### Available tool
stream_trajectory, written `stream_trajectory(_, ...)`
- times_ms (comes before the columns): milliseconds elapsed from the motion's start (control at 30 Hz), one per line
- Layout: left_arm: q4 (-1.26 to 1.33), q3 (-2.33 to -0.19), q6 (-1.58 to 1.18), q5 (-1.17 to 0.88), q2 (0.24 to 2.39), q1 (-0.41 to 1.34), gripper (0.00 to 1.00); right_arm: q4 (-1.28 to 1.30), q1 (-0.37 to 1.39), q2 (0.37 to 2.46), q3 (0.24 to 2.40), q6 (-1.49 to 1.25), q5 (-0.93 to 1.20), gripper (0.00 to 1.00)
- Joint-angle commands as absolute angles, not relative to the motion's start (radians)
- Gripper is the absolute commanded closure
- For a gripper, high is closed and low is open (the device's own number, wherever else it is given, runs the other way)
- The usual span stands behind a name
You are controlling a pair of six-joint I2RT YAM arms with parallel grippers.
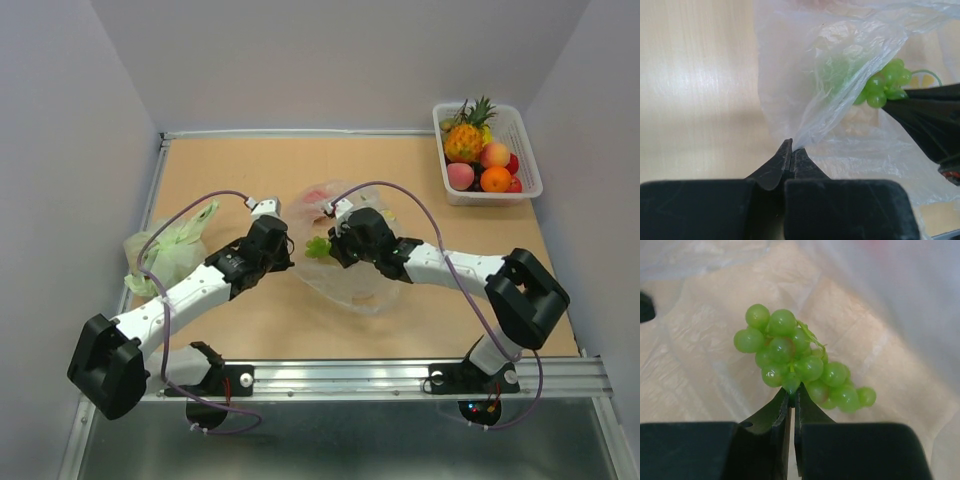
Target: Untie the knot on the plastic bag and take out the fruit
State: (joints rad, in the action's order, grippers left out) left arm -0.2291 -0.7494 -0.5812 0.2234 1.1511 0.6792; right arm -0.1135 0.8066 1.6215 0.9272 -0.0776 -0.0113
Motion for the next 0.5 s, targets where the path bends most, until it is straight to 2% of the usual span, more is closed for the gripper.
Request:
stream_trajectory(0, -0.253, -0.811, -0.558, 0.288, 1.16, 0.632, 1.0, -0.071, 0.811, 1.51, 0.996, -0.041, 0.118, 0.99)
stream_trajectory(133, -0.25, -0.839, -0.534, 0.276, 1.181, 0.578, 1.0, -0.028, 0.813, 1.379, 0.98, -0.051, 0.133, 1.0)
stream_trajectory(467, -0.219, -0.862, -0.503, 0.244, 1.223, 0.569, 1.0, 0.072, 0.811, 1.256, 1.123, -0.077, 0.169, 0.99)
